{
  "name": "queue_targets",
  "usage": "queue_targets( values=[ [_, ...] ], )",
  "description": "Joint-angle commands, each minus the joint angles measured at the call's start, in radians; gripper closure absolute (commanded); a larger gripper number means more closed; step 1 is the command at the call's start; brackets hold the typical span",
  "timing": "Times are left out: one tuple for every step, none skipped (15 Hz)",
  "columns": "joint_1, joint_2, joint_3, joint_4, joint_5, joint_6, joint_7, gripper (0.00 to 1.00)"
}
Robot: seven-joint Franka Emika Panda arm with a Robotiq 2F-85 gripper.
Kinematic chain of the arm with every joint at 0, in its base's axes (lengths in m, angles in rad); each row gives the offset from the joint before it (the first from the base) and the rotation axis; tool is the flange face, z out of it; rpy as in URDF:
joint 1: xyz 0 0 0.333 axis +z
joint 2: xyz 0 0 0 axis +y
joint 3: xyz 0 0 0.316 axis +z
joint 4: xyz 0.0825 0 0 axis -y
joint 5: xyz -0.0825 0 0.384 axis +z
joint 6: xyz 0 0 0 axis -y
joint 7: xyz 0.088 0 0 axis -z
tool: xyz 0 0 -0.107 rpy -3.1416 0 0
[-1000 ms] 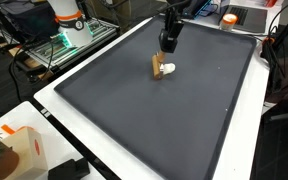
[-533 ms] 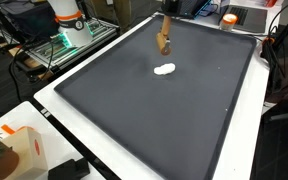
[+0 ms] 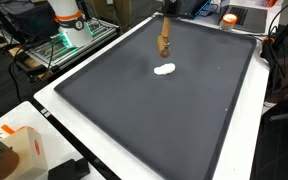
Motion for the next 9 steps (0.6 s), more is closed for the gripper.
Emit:
queue_targets(
  values=[
    [0.000, 0.016, -0.005, 0.010, 0.015, 0.035, -0.024, 0.78],
    [0.000, 0.029, -0.005, 0.011, 0.012, 0.055, -0.028, 0.78],
    [-0.004, 0.038, -0.007, 0.006, 0.030, 0.091, -0.044, 0.78],
    [-0.008, 0.050, -0.009, 0.006, 0.057, 0.108, -0.055, 0.78],
    [-0.013, 0.050, -0.012, -0.003, 0.092, 0.123, -0.073, 0.78],
    [-0.024, 0.045, -0.017, -0.019, 0.140, 0.148, -0.091, 0.78],
    [-0.033, 0.041, -0.020, -0.030, 0.179, 0.153, -0.107, 0.78],
    [-0.041, 0.030, -0.026, -0.048, 0.203, 0.159, -0.120, 0.78],
    [-0.050, 0.014, -0.032, -0.071, 0.217, 0.170, -0.121, 0.78]
  ],
)
